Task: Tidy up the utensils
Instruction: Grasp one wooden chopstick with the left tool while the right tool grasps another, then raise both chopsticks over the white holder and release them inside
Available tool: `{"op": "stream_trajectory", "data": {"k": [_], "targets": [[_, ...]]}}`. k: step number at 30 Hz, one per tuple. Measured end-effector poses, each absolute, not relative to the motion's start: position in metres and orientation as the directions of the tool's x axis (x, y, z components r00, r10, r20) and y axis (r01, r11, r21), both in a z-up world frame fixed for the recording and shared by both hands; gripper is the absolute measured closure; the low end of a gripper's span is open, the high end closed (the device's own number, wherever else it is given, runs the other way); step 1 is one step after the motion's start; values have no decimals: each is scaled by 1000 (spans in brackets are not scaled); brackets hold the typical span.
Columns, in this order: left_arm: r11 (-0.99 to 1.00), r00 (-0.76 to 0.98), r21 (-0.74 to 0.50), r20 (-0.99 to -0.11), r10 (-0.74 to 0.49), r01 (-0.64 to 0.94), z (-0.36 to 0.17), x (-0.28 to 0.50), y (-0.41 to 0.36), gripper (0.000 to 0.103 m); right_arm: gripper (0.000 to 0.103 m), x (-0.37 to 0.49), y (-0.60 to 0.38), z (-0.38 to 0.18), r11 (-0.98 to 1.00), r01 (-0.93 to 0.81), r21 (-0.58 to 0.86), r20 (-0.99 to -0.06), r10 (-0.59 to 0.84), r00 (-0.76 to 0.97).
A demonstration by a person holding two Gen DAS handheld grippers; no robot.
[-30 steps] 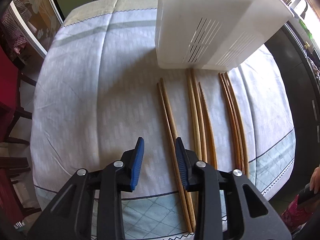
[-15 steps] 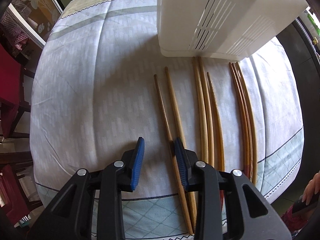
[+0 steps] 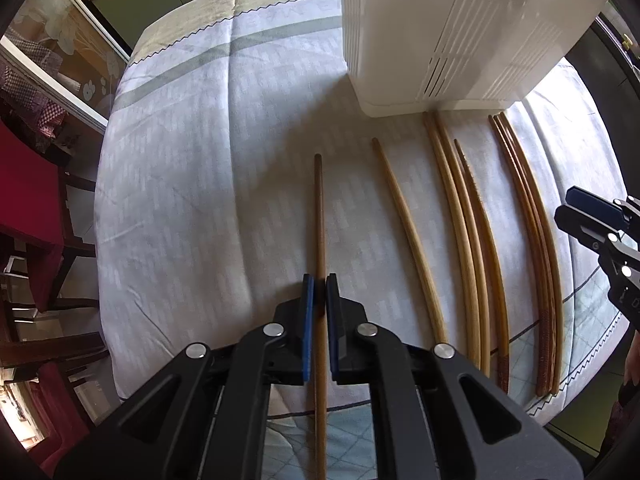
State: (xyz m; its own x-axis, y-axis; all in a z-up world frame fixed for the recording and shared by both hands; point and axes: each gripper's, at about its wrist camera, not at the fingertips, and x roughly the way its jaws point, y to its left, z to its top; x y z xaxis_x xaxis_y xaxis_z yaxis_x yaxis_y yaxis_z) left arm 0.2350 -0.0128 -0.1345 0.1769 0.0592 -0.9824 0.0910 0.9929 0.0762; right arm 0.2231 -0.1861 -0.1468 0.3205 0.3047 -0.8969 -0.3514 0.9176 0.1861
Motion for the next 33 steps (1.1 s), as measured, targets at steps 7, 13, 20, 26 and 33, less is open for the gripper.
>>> {"op": "stream_trajectory", "data": {"k": [7,13,20,26,33], "targets": [[990,182,95,-980,75,106,-131,228,-15,95,79,224,-171,-155,924,-359,131,-917,250,310],[989,186,109,-978,89,98,-130,229,-12,83,80,226,-150,-158,926,-371,64,-931,189,312],[987,201,114,-976,90,112,-131,231,-10,86,95,227,-135,-163,923,-383,33,-925,173,337],[990,195,74,-980,49,124,-131,227,-17,97,96,223,-146,-148,926,-360,110,-903,244,352],[991,249,54,-968,22,122,-107,216,-14,97,96,207,-177,-100,912,-353,210,-824,360,439]]}}
